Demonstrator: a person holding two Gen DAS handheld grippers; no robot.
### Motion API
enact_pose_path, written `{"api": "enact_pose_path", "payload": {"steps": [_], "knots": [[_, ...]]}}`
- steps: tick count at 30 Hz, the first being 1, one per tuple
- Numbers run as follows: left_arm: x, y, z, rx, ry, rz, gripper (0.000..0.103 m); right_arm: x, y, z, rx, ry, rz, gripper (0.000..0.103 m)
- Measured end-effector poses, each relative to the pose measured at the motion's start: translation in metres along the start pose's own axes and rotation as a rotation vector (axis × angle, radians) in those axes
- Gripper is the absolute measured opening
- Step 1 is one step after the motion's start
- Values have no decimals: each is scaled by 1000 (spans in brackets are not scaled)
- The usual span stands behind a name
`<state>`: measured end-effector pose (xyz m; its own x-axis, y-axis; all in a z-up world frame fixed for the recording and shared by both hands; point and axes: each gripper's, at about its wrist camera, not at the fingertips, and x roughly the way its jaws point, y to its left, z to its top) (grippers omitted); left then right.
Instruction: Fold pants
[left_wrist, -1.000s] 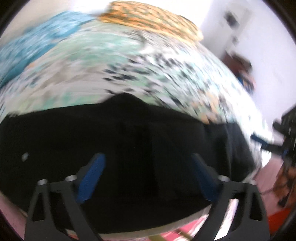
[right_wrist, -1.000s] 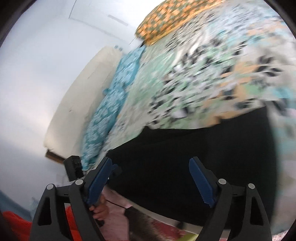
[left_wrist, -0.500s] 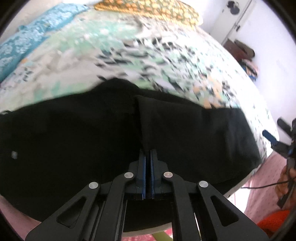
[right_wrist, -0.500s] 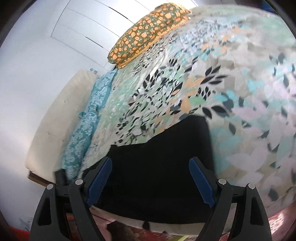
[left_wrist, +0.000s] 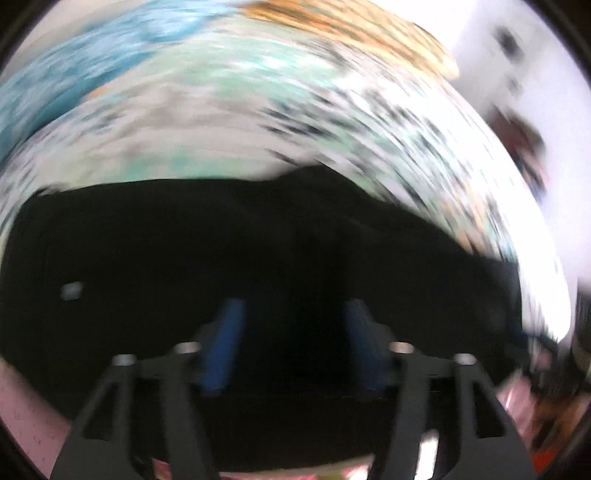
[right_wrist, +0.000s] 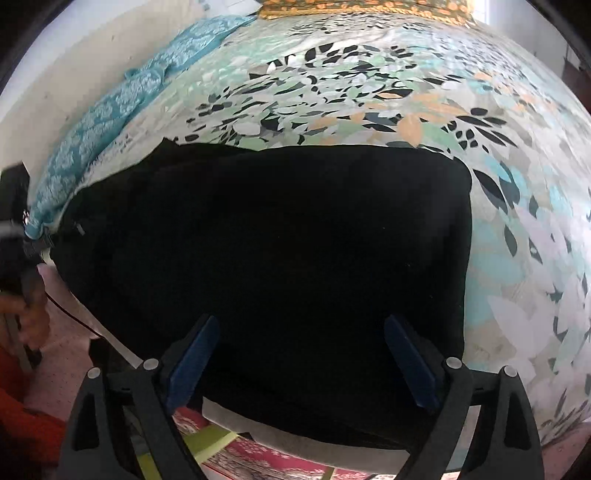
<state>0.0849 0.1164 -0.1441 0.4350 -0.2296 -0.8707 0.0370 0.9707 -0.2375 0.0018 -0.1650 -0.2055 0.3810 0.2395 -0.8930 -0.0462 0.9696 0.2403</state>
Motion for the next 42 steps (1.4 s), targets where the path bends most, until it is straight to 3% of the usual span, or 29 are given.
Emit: {"api": "enact_pose_path", "payload": {"steps": [3,5,9,12,13,14,17,19,22,25,27,29,31,33,34,37,39,42], "knots": [[0,33,7,-151,25,-33,66,-4,-2,-1,16,-10,12,97],[2,33,5,-158,40,-71,66,-4,-3,-1,24,-12,18,98],[19,-6,-4,-6,117,-121,71,-4,0,2,30,-16,19,99],[29,-30,-10,104,138,-35,70,-23,-12,7,83,-71,66,97],[31,-36,-13,131,137,-16,49,-40,-23,8,121,-137,59,97],[32,-39,-15,141,146,-43,16,-52,-32,8,152,-187,36,97],[28,-53,-17,179,142,-63,12,-81,-64,8,224,-256,-158,99],[27,-55,-18,187,141,-65,11,-77,-73,10,189,-201,-248,99],[25,-48,-15,149,150,-102,11,-56,-60,10,84,-124,-262,98],[22,-45,-18,142,154,-119,11,-12,-49,4,-23,48,-358,97],[28,-46,-19,158,161,-96,11,-21,-57,6,57,8,-287,96],[32,-44,-20,150,168,-92,11,-43,-59,10,66,-52,-279,96],[33,-42,-19,138,172,-99,11,-66,-46,11,-23,-90,-248,97],[35,-41,-19,131,177,-103,12,-76,-20,0,-209,-34,-158,97],[35,-40,-19,127,179,-106,12,-75,-6,-9,-310,9,-155,97],[35,-38,-19,116,183,-114,12,-58,21,-40,-540,104,-327,97],[35,-37,-20,112,182,-115,12,-46,19,-43,-540,134,-384,97],[36,-38,-20,113,182,-114,12,-45,17,-36,-514,128,-393,96]]}}
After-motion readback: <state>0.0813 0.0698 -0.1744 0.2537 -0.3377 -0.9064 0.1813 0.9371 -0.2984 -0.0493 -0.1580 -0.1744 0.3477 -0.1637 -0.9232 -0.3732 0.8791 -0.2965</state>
